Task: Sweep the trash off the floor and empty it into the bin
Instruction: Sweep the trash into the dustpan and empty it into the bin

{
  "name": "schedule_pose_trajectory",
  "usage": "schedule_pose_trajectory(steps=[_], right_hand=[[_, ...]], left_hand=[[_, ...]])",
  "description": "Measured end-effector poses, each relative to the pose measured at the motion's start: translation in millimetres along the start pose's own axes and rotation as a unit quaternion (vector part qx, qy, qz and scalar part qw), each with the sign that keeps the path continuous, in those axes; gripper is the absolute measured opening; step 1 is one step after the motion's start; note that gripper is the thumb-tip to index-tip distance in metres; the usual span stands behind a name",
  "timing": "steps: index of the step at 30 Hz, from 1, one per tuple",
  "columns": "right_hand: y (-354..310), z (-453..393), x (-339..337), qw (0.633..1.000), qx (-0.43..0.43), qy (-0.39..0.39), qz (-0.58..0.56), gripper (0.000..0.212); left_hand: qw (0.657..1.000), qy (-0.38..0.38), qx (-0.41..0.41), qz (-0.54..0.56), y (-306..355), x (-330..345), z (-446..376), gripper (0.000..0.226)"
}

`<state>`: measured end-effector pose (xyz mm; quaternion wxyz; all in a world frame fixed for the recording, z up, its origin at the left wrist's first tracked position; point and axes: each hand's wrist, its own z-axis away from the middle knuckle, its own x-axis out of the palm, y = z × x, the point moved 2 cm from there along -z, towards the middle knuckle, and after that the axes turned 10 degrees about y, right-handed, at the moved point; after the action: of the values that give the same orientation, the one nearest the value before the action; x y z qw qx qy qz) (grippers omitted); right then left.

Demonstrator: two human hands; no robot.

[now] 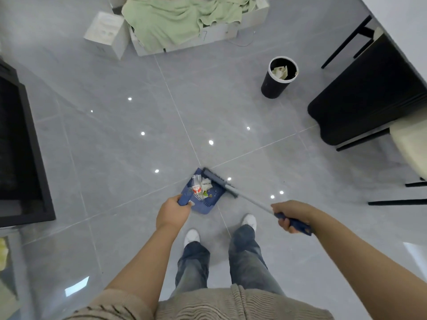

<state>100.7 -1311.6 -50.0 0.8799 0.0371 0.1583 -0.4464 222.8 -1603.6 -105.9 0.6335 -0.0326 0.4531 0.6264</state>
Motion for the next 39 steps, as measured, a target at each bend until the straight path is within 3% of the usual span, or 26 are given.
schedule_pose_trajectory(steps=[9, 12, 17, 25, 32, 36, 39], right_hand=[[-88.2, -3.8, 14.9, 0.991, -0.066, 0.103, 0.061, 0.017], [-131.5, -25.7, 19.4, 0.987, -0.096, 0.112, 0.067, 0.015], [-167.7, -73.4, 33.6, 0.970, -0.116, 0.114, 0.179, 0.026], [-94.1, -69.5, 75.2, 0.905, -0.167, 0.072, 0.384, 0.038], [-39.2, -27.5, 61.1, 0.920, -0.127, 0.026, 0.370, 0.053], [-40.0, -12.2, 32.5, 0.924, -0.110, 0.026, 0.365, 0.045], [-43.0, 5.2, 18.5, 0.952, -0.090, 0.013, 0.293, 0.023]], left_hand=[[0.998, 0.052, -0.004, 0.027, 0.2, -26.5, -6.1, 0.012], [0.998, 0.061, -0.019, 0.028, -9.0, -38.9, -10.9, 0.011], [0.998, 0.064, -0.021, 0.019, -18.4, -39.9, -19.2, 0.023], [0.997, 0.062, -0.032, 0.020, -10.8, -37.1, -29.3, 0.023], [0.998, 0.056, -0.024, 0.026, -3.7, -36.5, -32.7, 0.025], [0.998, 0.046, -0.022, 0.038, -8.6, -36.8, -30.9, 0.015], [0.998, 0.038, -0.024, 0.043, -13.9, -37.9, -30.7, 0.015]])
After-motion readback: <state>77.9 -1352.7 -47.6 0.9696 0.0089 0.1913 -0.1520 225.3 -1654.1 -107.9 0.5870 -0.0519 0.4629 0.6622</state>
